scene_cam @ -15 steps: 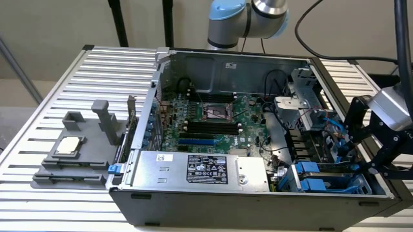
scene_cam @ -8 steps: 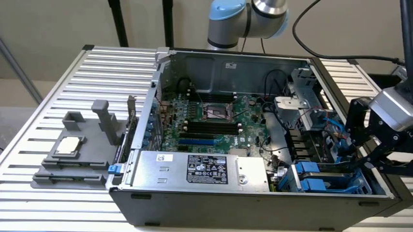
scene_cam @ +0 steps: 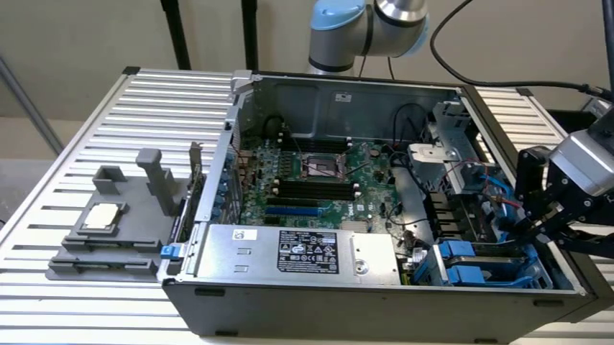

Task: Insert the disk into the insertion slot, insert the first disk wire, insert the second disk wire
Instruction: 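Insert the first disk wire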

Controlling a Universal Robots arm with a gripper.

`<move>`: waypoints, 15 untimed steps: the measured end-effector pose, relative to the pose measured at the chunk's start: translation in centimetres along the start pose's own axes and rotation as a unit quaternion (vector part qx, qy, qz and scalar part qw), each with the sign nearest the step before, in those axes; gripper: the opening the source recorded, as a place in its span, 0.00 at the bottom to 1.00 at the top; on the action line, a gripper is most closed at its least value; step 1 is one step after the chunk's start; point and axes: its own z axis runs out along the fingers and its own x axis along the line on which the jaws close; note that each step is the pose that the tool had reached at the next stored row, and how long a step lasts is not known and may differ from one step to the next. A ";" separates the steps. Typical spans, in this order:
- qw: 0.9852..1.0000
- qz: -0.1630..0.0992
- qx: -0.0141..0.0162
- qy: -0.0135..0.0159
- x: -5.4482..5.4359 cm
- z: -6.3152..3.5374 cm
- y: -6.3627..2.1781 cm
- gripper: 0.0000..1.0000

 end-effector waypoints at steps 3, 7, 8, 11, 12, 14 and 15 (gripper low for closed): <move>1.000 -0.001 0.000 0.000 -0.3 -0.13 0.75 0.17; 1.000 -0.001 0.000 0.000 -0.9 -0.23 2.45 0.17; 1.000 -0.001 0.000 0.000 -1.0 -0.23 2.71 0.17; 1.000 0.002 0.000 0.000 -1.1 -0.22 2.99 0.17; 1.000 0.005 0.000 0.000 -1.1 -0.21 2.99 0.17; 1.000 0.014 -0.001 -0.001 -1.1 -0.22 3.00 0.17; 1.000 0.020 -0.002 -0.001 -1.1 -0.22 3.00 0.17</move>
